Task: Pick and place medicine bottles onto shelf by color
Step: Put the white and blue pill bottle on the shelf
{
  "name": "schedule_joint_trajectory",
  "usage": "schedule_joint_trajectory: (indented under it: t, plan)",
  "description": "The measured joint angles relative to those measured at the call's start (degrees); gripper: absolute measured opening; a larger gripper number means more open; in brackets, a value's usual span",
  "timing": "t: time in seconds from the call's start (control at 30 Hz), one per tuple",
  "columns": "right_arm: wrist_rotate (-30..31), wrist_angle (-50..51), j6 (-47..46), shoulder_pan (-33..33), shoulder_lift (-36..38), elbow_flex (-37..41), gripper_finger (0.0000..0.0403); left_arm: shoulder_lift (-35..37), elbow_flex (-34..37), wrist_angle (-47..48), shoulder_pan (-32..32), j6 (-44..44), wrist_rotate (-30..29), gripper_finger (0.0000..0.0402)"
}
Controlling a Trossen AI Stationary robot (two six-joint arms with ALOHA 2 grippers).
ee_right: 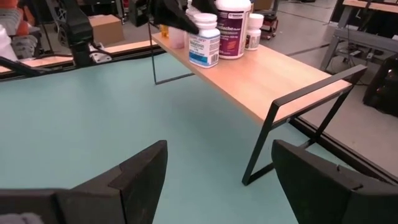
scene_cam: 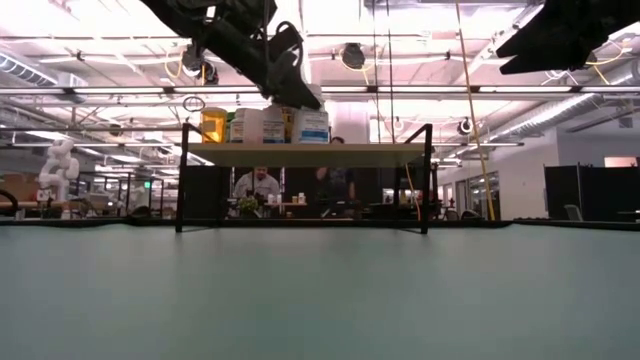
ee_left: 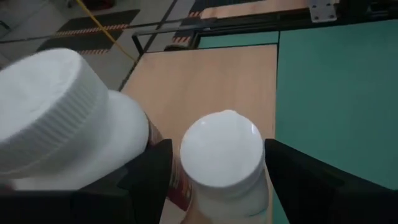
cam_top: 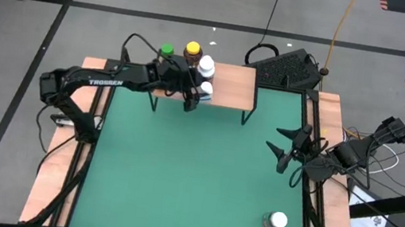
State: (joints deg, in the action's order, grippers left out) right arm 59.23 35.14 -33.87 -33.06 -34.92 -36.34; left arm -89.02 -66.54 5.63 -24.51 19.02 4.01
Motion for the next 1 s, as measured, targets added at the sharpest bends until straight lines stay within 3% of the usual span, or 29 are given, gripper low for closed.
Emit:
schedule_joint_trajectory:
  t: [0.23, 0.43, 0.83, 1.0]
  plan:
    - [-1.0, -0.2, 0.0, 0.0, 0.0, 0.0, 0.0281, 3.7, 0.0, 1.3, 0.1, 0.1, -0.1, 0.0257]
    - [-1.0, -0.2, 0.0, 0.0, 0.0, 0.0, 0.0281, 6.9, -0.1, 2.0, 2.3, -2.1, -4.1, 0.0257]
    - [-1.0, -0.2, 0.0, 0.0, 0.0, 0.0, 0.0281, 3.4, -0.1, 6.3, 13.0, -7.7, -18.0, 0.0257]
    - [-1.0, -0.3, 0.0, 0.0, 0.0, 0.0, 0.0281, 1.1, 0.0, 6.2, 13.7, -8.2, -19.3, 0.0257]
